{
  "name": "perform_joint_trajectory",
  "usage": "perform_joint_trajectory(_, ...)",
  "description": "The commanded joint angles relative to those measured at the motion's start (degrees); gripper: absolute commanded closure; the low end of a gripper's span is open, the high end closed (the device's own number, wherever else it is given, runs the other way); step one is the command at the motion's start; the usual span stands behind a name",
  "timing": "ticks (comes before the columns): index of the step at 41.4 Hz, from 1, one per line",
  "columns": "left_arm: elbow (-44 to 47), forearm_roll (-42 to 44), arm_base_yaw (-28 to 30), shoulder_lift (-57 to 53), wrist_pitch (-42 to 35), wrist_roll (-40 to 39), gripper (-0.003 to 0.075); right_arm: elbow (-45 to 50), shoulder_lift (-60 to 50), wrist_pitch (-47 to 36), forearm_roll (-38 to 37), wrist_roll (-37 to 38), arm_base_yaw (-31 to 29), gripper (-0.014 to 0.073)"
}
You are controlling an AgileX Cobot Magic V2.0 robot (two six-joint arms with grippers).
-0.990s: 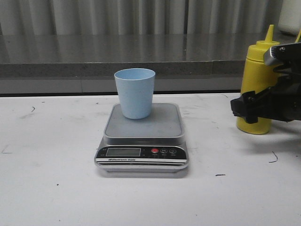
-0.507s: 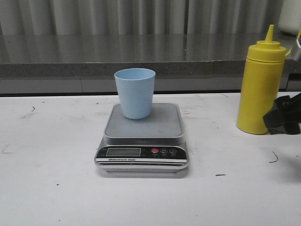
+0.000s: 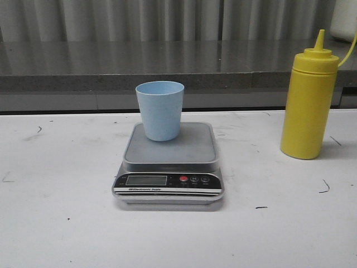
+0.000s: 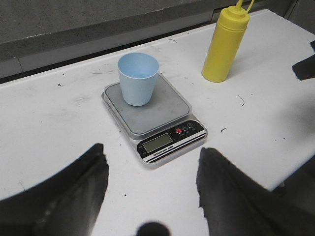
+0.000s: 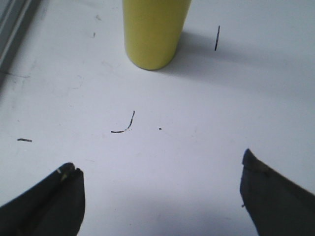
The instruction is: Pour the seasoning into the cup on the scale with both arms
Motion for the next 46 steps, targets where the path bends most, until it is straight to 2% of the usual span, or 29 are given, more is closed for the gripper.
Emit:
perform_joint_trajectory(1,-1.5,-0.8,-0.4,0.1,-4.6,0.0,0.0321,-3.1,-5.8,1.5,1.0,-0.1,0.0,-0.0062)
perform_joint_trajectory(12,-1.5,-0.8,-0.4,0.1,-4.6,0.0,0.0321,-3.3,-19.4,7.4,3.5,-0.4,0.0,-0.0062)
perform_joint_trajectory(22,-1.5,-0.8,-0.4,0.1,-4.6,0.0,0.0321,-3.3,-28.0,13.6,3.5,-5.1,0.0,-0.0062)
perform_joint_trajectory(34,-1.5,-0.8,-0.4,0.1,-4.6,0.0,0.0321,-4.8,-33.1,18.6,3.7,-5.6,0.0,-0.0062)
perform_joint_trajectory(46,-1.5,-0.8,-0.4,0.1,-4.6,-0.4,0.0321,-5.0,-33.8,17.3,3.7,-5.6,0.0,-0.0062)
